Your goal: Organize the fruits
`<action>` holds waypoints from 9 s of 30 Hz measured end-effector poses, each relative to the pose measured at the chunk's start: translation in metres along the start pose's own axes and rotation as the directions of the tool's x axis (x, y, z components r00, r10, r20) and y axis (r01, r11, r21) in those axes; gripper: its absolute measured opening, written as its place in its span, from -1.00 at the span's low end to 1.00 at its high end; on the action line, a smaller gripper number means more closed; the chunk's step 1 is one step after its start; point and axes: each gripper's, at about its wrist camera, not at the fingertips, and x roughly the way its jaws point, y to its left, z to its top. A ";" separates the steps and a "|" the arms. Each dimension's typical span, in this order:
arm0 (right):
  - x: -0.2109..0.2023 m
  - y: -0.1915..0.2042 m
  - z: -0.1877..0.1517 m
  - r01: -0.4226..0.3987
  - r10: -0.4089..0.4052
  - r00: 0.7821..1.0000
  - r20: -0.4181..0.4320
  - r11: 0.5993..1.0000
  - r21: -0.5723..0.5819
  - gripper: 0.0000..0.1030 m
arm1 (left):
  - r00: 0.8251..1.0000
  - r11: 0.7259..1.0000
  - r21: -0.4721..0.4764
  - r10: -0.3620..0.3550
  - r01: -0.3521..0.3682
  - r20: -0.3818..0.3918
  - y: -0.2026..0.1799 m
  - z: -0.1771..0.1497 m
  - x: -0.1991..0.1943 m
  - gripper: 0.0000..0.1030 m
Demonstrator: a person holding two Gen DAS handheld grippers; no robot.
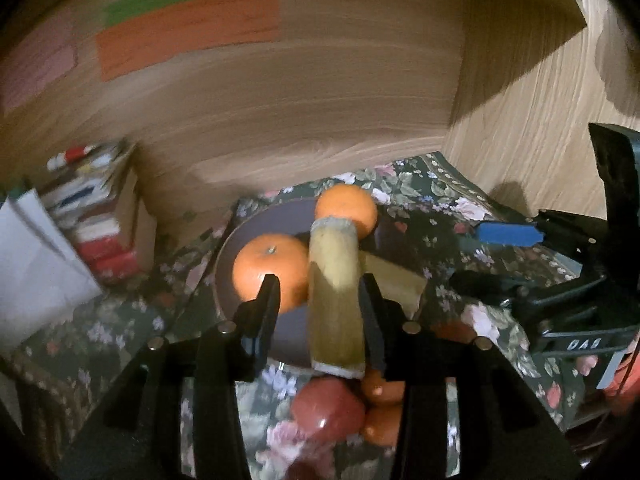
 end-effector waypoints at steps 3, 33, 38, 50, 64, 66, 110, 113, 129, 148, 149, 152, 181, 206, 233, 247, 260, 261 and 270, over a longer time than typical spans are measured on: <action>-0.008 0.006 -0.008 -0.015 0.015 1.000 0.009 1.000 0.006 0.28 | 1.000 1.000 -0.019 0.012 -0.012 -0.018 0.008 -0.014 -0.006 -0.05; 0.035 0.025 -0.054 -0.055 0.065 0.985 -0.159 0.996 0.066 0.02 | 0.986 0.988 -0.129 -0.099 0.082 -0.132 0.011 -0.068 0.028 -0.05; 0.034 0.022 -0.055 -0.050 0.060 0.989 -0.136 0.996 0.075 -0.10 | 0.986 0.987 -0.136 -0.101 0.083 -0.133 0.011 -0.068 0.027 -0.06; 0.004 0.022 -0.043 -0.038 0.041 0.997 -0.058 0.998 0.048 -0.11 | 0.996 0.988 -0.149 -0.061 0.050 -0.069 0.025 -0.063 -0.005 -0.07; 0.005 -0.001 -0.001 0.051 -0.051 0.999 0.004 0.998 0.034 -0.10 | 1.000 0.992 -0.126 -0.019 0.018 -0.007 0.030 -0.028 -0.002 -0.07; 0.011 -0.006 0.003 0.057 -0.057 0.998 -0.006 0.998 0.034 -0.10 | 1.000 0.992 -0.127 -0.015 0.014 -0.008 0.030 -0.026 0.002 -0.07; 0.018 -0.011 0.024 0.030 -0.030 1.000 -0.002 0.999 0.043 0.17 | 0.998 0.993 -0.120 0.023 -0.017 0.052 0.033 -0.022 -0.011 0.21; 0.003 0.001 0.019 0.016 -0.017 0.999 0.033 0.999 0.028 0.22 | 0.997 0.993 -0.117 0.033 -0.025 0.072 0.031 -0.027 -0.025 0.30; -0.025 0.031 -0.040 0.012 -0.013 0.999 0.030 1.000 0.023 0.25 | 0.997 0.995 -0.086 -0.059 0.054 -0.054 -0.019 -0.084 -0.010 0.34; 0.000 0.045 -0.052 -0.064 0.066 0.997 -0.031 0.996 0.060 0.25 | 0.993 0.993 -0.082 -0.091 0.084 -0.081 -0.026 -0.097 0.006 -0.32; 0.004 0.047 -0.051 -0.065 0.067 0.997 -0.038 0.996 0.056 0.25 | 0.993 0.993 -0.087 -0.089 0.083 -0.073 -0.022 -0.097 0.003 -0.32; 0.018 0.052 -0.047 -0.086 0.089 0.993 -0.072 0.995 0.045 0.23 | 0.996 0.992 -0.107 -0.076 0.070 -0.049 -0.009 -0.098 -0.007 -0.32; 0.002 0.053 -0.029 -0.063 0.063 0.998 -0.026 0.998 -0.006 -0.31 | 0.998 0.991 -0.132 -0.015 0.023 0.066 0.018 -0.071 -0.043 -0.32; 0.030 0.014 0.027 0.031 -0.031 0.999 0.008 0.999 -0.020 -0.31 | 0.999 0.993 -0.115 -0.015 0.018 0.031 0.020 -0.016 0.017 -0.32; 0.061 0.007 0.038 0.063 -0.065 0.997 -0.038 0.996 -0.056 -0.02 | 0.998 0.987 -0.150 -0.062 0.063 0.011 0.032 -0.016 0.041 0.06; 0.017 0.008 0.030 0.053 -0.052 0.998 0.032 0.998 -0.018 -0.01 | 0.996 0.991 -0.129 -0.015 0.026 0.090 0.026 -0.013 -0.006 0.25; -0.010 0.028 -0.026 -0.013 0.013 1.000 0.018 1.000 0.018 0.02 | 1.000 0.992 -0.126 0.012 -0.011 0.005 0.031 -0.073 -0.037 0.51; -0.010 0.031 -0.031 -0.021 0.021 1.000 0.011 1.000 0.021 0.02 | 1.000 0.992 -0.125 0.014 -0.015 -0.006 0.031 -0.078 -0.037 0.51; -0.002 0.046 -0.064 -0.071 0.074 0.996 -0.049 0.995 0.063 0.02 | 0.997 0.991 -0.132 0.008 -0.018 -0.077 0.022 -0.114 -0.028 0.51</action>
